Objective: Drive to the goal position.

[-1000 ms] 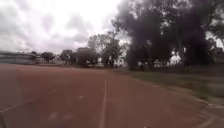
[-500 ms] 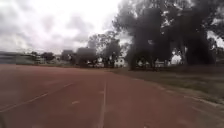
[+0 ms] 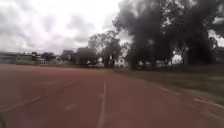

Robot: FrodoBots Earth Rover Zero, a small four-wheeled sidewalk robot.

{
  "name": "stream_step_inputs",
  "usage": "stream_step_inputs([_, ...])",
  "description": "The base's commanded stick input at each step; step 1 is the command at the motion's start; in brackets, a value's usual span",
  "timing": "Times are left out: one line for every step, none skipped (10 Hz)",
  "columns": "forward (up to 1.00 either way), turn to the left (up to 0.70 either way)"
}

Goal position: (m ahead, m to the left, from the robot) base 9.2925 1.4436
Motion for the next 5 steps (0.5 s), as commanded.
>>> stream_step_inputs([0.7, 0.0])
stream_step_inputs([0.7, 0.0])
stream_step_inputs([0.7, 0.0])
stream_step_inputs([0.7, 0.0])
stream_step_inputs([0.7, 0.0])
